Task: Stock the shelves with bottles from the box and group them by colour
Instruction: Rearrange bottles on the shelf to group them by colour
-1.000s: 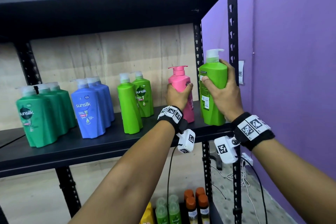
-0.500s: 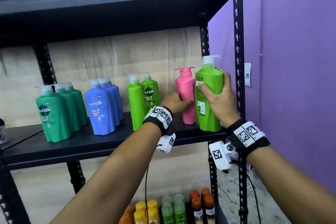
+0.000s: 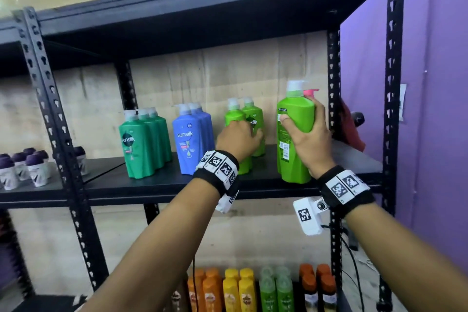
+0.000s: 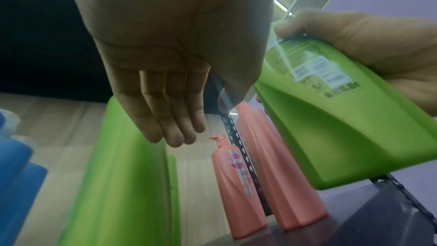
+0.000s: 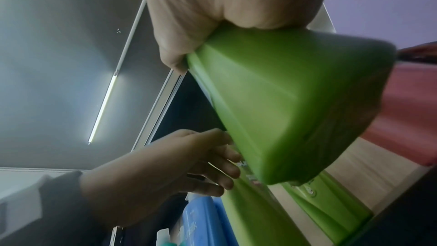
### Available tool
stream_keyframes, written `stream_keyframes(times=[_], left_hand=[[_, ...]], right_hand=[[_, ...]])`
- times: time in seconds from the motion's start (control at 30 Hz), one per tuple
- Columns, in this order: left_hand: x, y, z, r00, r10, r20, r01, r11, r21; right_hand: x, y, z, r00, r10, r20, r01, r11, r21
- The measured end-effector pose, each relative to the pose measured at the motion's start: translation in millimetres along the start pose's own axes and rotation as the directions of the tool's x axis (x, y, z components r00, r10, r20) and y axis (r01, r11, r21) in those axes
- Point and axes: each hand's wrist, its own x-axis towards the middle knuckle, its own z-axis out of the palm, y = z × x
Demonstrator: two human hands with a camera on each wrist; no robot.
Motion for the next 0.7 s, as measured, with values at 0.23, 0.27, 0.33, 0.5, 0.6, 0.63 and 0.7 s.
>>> stream_keyframes(times=[0.23,0.27,0.33,0.5,0.6,0.63,0.7], left_hand=[[-8,-49,6,0.969,-0.077,-0.237,-0.002,0.948,-0.318],[-8,-54,9,0.971,-0.098,-0.219,0.014,0.934,-0.357],[-5,-60,16,0.98,-0.141,-0.141,0.068,0.9,-0.431],[0,-69,36,0.991,-0.128,0.026,0.124,0.854,-0.506],[1,-74,48,0.989,-0.113,0.095,0.147,0.807,-0.572],[2,-76,51,0.985,-0.117,0.126,0.169,0.792,-0.587],[2,-80,58,0.972,-0.138,0.192,0.229,0.75,-0.62]], right_hand=[[-11,4,27,0.999,-0.043,0.02,0.042,0.998,0.053],[-12,5,30,0.999,-0.039,0.028,0.037,0.998,0.057],[-12,6,36,0.998,-0.035,0.044,0.033,0.998,0.052],[-12,16,48,0.998,-0.033,0.052,0.031,0.999,0.042],[-11,26,51,0.999,0.005,0.036,-0.006,1.0,0.03],[-10,29,54,0.999,0.01,0.033,-0.011,1.0,0.018],[-6,34,58,0.999,0.021,0.032,-0.021,1.0,0.0]])
